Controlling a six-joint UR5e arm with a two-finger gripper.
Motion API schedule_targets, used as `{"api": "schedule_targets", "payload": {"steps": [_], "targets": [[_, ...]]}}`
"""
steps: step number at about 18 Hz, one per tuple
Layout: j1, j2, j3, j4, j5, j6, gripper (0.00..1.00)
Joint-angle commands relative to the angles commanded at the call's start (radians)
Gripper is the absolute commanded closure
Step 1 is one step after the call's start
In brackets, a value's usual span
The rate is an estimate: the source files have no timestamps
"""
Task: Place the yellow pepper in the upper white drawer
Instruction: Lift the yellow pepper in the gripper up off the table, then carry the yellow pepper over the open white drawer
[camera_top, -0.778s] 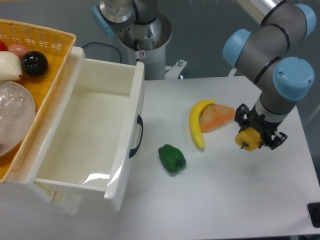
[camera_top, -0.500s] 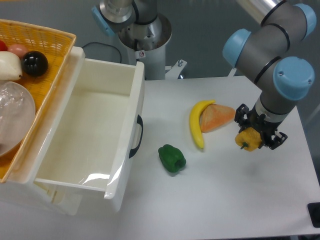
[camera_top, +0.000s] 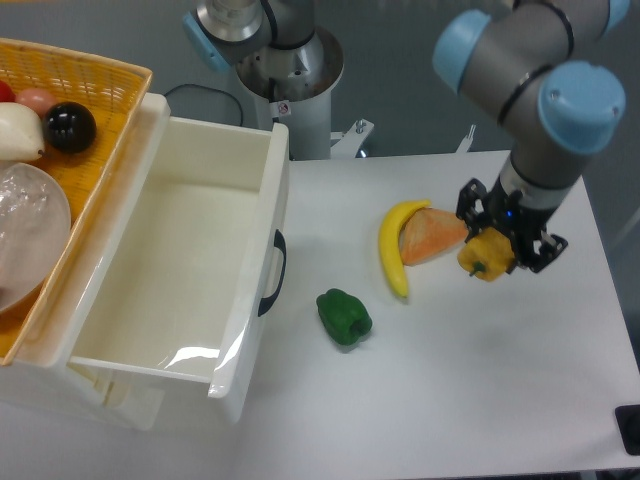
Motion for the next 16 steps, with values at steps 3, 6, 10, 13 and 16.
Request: {"api": "schedule_targets", "payload": {"steps": [3,6,10,13,16], "targets": [[-0.031,0.037,0.0,-0.043,-0.015,-0.04,0.6],[-0.061,0.084,0.0,-0.068,-0.049,-0.112,0.6],[-0.094,0.129,0.0,-0.089,-0.08,-0.184,0.6],[-0.133,0.16,-0.002,-0.091,-0.11,-0.265,0.6],[-0.189,0.187,-0.006,-0.085,-0.15,-0.351,0.6]]}}
